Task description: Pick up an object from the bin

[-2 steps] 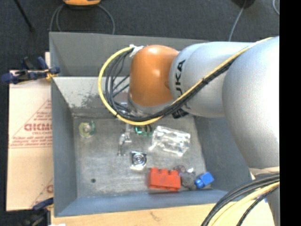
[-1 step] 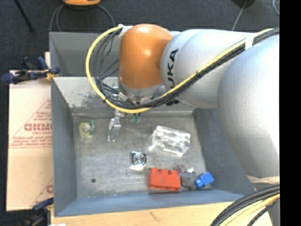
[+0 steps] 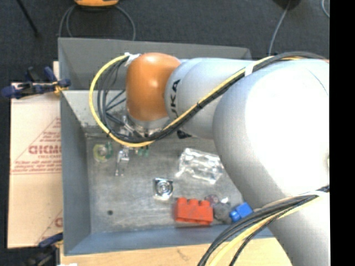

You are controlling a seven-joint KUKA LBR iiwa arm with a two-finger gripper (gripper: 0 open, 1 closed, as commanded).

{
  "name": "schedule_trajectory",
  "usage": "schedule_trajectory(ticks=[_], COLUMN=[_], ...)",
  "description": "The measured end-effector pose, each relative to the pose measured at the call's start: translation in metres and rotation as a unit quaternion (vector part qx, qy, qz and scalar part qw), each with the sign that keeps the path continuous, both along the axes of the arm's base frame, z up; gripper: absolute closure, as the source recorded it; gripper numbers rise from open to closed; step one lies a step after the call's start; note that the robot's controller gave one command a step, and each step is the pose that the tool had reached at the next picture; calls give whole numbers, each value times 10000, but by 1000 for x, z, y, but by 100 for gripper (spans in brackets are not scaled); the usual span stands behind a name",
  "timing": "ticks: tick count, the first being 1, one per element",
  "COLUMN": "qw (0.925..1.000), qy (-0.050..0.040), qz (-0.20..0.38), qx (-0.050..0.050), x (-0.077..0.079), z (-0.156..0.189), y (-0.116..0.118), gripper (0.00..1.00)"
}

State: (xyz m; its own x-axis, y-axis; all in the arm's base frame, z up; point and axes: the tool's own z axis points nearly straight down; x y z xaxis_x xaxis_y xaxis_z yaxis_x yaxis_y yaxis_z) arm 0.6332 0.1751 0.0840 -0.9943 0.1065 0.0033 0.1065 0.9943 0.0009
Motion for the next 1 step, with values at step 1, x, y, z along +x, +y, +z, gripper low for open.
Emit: schedule_trajectory(ticks=[1], qw=[9999], qy=[-48], qz=[96], qx=[15], x=[20], z=[-3], y=[64], gripper=[0])
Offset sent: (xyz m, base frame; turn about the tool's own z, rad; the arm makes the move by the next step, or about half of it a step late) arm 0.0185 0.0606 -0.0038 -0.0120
